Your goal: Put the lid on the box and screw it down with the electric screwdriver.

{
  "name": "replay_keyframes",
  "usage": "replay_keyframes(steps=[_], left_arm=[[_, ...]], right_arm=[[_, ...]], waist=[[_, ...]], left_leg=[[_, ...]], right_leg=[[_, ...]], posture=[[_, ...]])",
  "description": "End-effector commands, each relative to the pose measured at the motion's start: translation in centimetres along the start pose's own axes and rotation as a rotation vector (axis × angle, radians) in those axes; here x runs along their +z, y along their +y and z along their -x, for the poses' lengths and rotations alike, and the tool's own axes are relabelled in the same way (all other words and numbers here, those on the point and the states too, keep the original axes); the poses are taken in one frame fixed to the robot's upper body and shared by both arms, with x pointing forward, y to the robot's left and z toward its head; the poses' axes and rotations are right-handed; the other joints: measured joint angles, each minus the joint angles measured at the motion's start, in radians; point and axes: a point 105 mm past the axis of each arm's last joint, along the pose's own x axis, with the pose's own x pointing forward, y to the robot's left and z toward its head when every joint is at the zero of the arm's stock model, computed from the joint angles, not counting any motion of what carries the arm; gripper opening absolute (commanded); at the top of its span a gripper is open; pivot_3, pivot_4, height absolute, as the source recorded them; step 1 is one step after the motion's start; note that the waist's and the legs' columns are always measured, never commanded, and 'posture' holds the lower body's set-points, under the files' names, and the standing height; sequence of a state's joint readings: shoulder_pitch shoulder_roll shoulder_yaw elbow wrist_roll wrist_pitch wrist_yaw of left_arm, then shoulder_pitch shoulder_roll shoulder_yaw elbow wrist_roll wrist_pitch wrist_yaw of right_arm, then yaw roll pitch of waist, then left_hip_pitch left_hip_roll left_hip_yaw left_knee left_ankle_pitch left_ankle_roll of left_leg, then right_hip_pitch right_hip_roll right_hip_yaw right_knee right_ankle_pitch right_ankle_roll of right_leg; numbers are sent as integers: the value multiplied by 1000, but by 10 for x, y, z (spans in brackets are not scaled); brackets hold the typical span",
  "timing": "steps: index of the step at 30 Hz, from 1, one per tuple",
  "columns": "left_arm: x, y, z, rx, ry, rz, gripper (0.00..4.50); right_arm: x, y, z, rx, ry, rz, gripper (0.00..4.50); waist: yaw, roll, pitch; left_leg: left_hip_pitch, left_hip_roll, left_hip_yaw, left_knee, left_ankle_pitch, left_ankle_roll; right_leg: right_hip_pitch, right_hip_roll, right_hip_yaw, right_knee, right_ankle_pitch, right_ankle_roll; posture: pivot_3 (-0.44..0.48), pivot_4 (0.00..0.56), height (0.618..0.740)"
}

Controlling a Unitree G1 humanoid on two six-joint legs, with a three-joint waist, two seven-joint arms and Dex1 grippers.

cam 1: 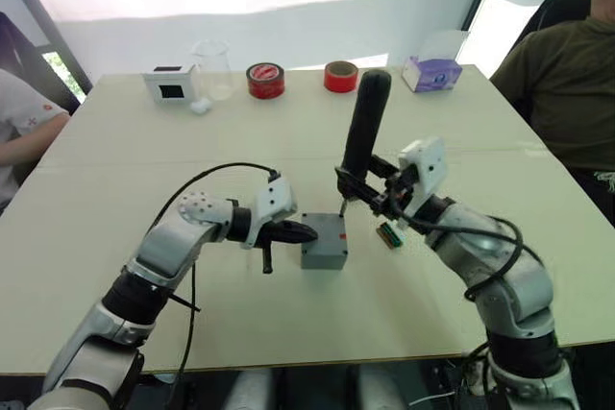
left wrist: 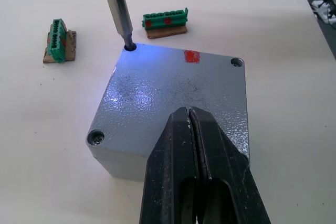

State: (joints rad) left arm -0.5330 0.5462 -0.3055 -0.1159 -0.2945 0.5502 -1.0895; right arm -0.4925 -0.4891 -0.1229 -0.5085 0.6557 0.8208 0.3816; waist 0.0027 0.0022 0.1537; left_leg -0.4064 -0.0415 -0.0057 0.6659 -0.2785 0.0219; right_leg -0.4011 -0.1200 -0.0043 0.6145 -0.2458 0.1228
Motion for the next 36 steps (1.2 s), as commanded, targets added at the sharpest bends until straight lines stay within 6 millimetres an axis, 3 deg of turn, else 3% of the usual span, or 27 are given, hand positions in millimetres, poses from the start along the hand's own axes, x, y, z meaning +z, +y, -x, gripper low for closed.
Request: replay_keyframes(steps=[1, 3, 6, 9, 12, 14, 17, 19, 24, 34, 35, 36], left_arm=[[-7, 9, 2, 32, -8, 52, 0], [4, 13, 6, 51, -75, 71, 0], [26, 15, 18, 65, -211, 120, 0], [45, 11, 37, 50, -264, 118, 0], [52, 2, 43, 10, -262, 117, 0], [57, -11, 50, -45, -253, 113, 0], [49, -29, 54, -94, -170, 74, 0], [42, -36, 53, -109, -138, 72, 0], [35, -44, 48, -122, -122, 80, 0], [29, -46, 50, -94, -103, 105, 0], [29, -47, 51, -91, -102, 109, 0], [28, -47, 52, -89, -101, 112, 0]], right_arm=[[88, -18, 19, -1, -209, 35, 1829], [104, -32, 24, -26, -206, -26, 1829], [101, -58, 33, -114, -102, -144, 1829], [67, -90, 52, -249, 181, -273, 1829], [43, -100, 69, -309, 374, -318, 1829], [11, -112, 93, -388, 565, -377, 1829], [-34, -121, 125, -466, 765, -495, 1829], [-52, -125, 137, -497, 838, -542, 1829], [-72, -130, 136, -500, 898, -612, 1829], [-95, -143, 133, -490, 988, -570, 1829], [-96, -143, 133, -485, 993, -565, 2830], [-96, -144, 133, -480, 996, -561, 3114]], waist=[[9, 0, 1], [11, -1, 1], [7, -2, 2], [4, -5, 9], [7, 0, 13], [9, 0, 13], [8, 0, 14], [3, 1, 14], [-19, 4, 18], [-14, 3, 19], [-14, 3, 19], [-14, 3, 19]], left_leg=[[-4, 0, 0, 0, 1, -1], [-5, 1, -1, -2, 1, -1], [-5, 2, -1, -4, 1, -1], [-6, 2, 0, -4, 1, -1], [-12, 1, 0, -2, 1, -1], [-20, 1, 1, -2, 1, -1], [-23, 1, 0, -2, 1, -1], [-23, 0, 4, -2, 1, -1], [-22, 0, 7, 1, 1, 1], [-21, 2, 7, 1, 1, 0], [-20, 2, 7, 2, 1, 0], [-20, 2, 7, 2, 1, 0]], right_leg=[[-5, 0, 0, 1, 1, 0], [-6, 1, -2, 1, 3, 3], [-6, 2, -2, -1, 2, 2], [-6, 0, -1, -2, 1, 0], [-11, -2, -1, -2, 0, -2], [-19, 0, -1, 0, 2, 2], [-21, 1, -2, -1, 2, 2], [-21, 1, -1, -1, 2, 2], [-21, 1, 0, 0, 4, 6], [-21, 4, 1, 1, 4, 6], [-21, 4, 0, 1, 4, 6], [-20, 4, 1, 1, 4, 6]], posture=[[0, 150, 740], [0, 150, 740], [0, 150, 740], [0, 150, 740], [0, 150, 740], [0, 150, 740], [0, 150, 740], [0, 150, 740], [0, 150, 740], [0, 150, 740], [0, 150, 740], [0, 150, 740]])
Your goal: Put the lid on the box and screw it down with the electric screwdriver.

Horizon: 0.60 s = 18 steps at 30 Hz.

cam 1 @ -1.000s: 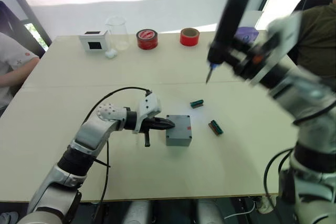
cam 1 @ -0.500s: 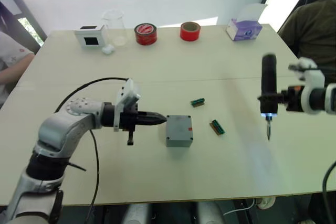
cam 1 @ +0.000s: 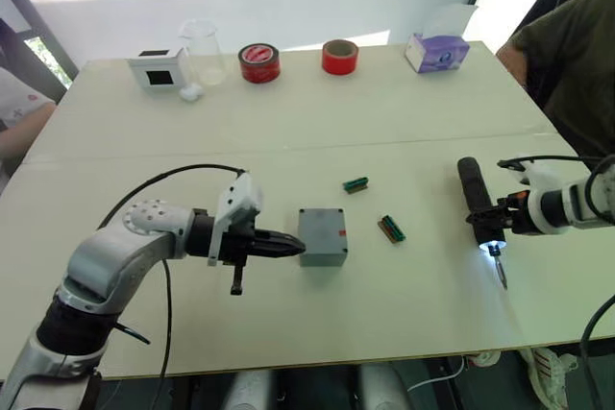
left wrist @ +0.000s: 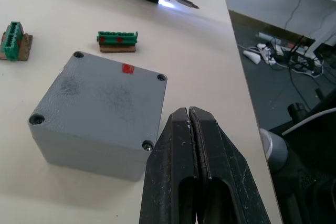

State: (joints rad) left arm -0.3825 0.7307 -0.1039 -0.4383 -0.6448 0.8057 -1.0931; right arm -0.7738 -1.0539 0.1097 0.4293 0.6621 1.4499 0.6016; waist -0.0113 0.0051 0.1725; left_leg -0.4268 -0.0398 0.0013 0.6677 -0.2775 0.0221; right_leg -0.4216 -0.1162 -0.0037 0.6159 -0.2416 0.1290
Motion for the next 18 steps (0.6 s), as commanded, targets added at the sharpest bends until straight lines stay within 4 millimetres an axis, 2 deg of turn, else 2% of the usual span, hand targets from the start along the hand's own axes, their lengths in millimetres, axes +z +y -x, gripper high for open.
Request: replay_keyframes(steps=[1, 2, 4, 7, 9, 11, 13, 15, 16, 18], left_arm=[[6, -6, 4, 5, -11, -20, 0], [6, -5, 5, 12, -11, -17, 0], [6, -2, 9, 35, -14, -10, 0], [2, 2, 17, 73, 6, 8, 0], [-1, 7, 29, 120, 13, 35, 0], [-4, 10, 41, 170, 16, 64, 0], [-9, 11, 51, 213, 26, 95, 0], [-14, 10, 58, 239, 38, 121, 0], [-25, 4, 62, 239, 62, 168, 0], [-37, -6, 67, 230, 88, 234, 0]], right_arm=[[11, -3, 5, -18, -40, 47, 3339], [12, -3, 5, -22, -44, 62, 3870], [17, -5, 7, -46, -70, 106, 4490], [30, -4, 16, -72, -147, 198, 4490], [50, 2, 34, -112, -271, 352, 4490], [65, 20, 53, -92, -402, 486, 4490], [69, 44, 70, -4, -518, 556, 4490], [65, 61, 80, 60, -593, 600, 4490], [39, 80, 75, 186, -576, 611, 4490], [-1, 105, 71, 350, -543, 633, 4490]], waist=[[0, 0, 0], [0, 0, 0], [0, 0, 0], [0, 0, 0], [-1, 0, 0], [-1, 1, 0], [0, 0, 0], [0, 0, 0], [0, 0, 0], [9, -7, -2]], left_leg=[[0, 0, 0, 0, 0, 0], [0, 0, 0, 0, 0, 0], [0, 0, -1, 0, 0, 0], [0, 0, -1, 0, 0, 0], [0, 0, -1, 0, 0, 0], [0, 0, 0, 0, 0, -1], [0, 0, -1, 0, 0, -1], [0, 0, -1, 0, 0, -1], [0, 0, -1, 0, 0, -1], [1, 0, -4, -1, 1, -1]], right_leg=[[0, 0, 0, 0, 0, 0], [0, 0, 0, 0, 0, 0], [0, 0, 0, 0, 0, 0], [0, 0, 0, 0, 0, 0], [0, 0, 0, 0, 0, 0], [-1, 0, 0, 1, 0, 0], [-1, 0, 0, 1, 0, 0], [-1, 0, 0, 1, 0, 0], [-1, 0, 0, 1, 0, 0], [1, 0, -2, 0, 0, 0]], posture=[[0, 150, 740], [0, 150, 740], [0, 150, 740], [0, 150, 740], [0, 150, 740], [0, 150, 740], [0, 150, 740], [0, 150, 740], [0, 150, 740], [0, 150, 740]])
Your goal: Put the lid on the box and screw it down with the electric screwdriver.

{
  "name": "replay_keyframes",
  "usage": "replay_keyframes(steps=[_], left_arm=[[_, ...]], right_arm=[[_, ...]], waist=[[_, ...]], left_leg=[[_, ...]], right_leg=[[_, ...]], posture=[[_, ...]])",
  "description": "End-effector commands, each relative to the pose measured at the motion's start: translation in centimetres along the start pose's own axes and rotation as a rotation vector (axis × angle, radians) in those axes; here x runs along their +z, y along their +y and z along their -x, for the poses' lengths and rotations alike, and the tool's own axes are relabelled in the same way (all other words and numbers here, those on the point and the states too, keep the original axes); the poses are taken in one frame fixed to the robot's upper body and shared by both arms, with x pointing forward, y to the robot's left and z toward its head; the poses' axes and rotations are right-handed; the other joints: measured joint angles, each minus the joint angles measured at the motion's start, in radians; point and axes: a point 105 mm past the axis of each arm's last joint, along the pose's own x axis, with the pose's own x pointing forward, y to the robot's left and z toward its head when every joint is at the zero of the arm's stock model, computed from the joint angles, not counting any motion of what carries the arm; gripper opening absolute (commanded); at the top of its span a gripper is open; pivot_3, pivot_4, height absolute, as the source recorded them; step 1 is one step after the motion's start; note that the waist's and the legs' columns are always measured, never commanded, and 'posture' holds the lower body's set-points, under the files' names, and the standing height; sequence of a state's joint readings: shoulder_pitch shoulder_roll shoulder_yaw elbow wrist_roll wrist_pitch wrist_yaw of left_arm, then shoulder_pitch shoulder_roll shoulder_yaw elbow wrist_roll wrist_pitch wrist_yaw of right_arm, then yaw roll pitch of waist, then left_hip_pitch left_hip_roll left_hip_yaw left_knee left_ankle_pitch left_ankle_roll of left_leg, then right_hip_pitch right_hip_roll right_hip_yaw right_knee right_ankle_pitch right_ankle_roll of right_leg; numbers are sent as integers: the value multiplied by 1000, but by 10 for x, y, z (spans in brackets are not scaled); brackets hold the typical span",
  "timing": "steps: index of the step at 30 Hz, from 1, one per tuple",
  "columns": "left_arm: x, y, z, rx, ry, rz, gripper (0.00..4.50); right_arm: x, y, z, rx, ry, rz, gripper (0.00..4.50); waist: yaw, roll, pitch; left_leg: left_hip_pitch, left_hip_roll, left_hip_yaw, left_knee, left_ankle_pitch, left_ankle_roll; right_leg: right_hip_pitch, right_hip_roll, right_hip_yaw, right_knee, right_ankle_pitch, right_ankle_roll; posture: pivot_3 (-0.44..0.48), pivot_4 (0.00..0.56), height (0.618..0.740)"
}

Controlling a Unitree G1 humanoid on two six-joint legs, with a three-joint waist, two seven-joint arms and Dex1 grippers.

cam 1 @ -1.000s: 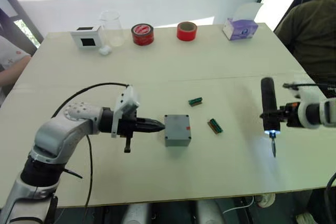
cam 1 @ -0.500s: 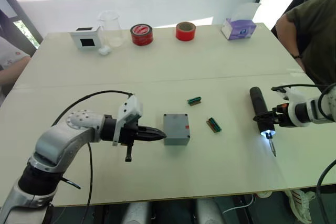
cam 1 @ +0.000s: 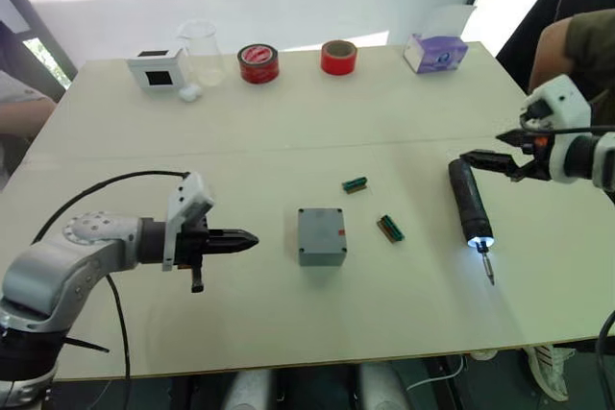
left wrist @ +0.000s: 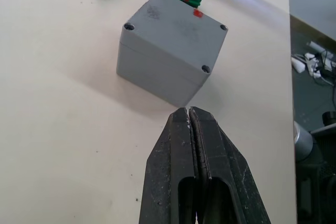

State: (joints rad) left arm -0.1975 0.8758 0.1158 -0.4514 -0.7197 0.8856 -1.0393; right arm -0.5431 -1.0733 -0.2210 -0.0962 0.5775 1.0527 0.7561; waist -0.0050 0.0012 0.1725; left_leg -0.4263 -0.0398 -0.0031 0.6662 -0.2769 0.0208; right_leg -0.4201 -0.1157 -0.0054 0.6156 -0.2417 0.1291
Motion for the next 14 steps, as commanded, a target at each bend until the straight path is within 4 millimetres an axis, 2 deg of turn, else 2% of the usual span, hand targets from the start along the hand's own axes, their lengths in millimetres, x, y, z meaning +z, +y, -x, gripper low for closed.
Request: replay_keyframes(steps=[1, 2, 6, 9, 14], left_arm=[[-19, -11, 15, 5, 49, 94, 0], [-21, -14, 16, 5, 50, 100, 0], [-26, -28, 16, -3, 53, 131, 0], [-27, -33, 15, -14, 46, 163, 0], [-32, -42, 11, -34, 47, 201, 0]], right_arm=[[-18, 81, 21, 303, -87, -9, 4490], [-20, 87, 25, 319, -105, -8, 4490], [-58, 113, 39, 446, 7, -113, 4490], [-73, 119, 45, 478, 66, -121, 4490], [-88, 123, 48, 506, 123, -131, 4490]], waist=[[6, -3, -2], [11, -2, -1], [21, -1, 1], [20, -3, 1], [17, -3, 1]], left_leg=[[3, 2, -2, 0, -1, 1], [2, 2, -2, -1, -1, 1], [2, -1, 0, 1, -1, 0], [17, -1, -2, 1, -1, 1], [18, 0, -1, 1, -1, 0]], right_leg=[[4, 3, 0, 0, -1, -1], [4, 3, 0, 0, -1, -1], [3, -2, 1, 0, 0, 0], [19, -3, 0, -3, -3, -5], [18, -3, 0, -3, -3, -5]], posture=[[0, 150, 740], [0, 150, 740], [0, 150, 740], [0, 150, 740], [0, 150, 740]])
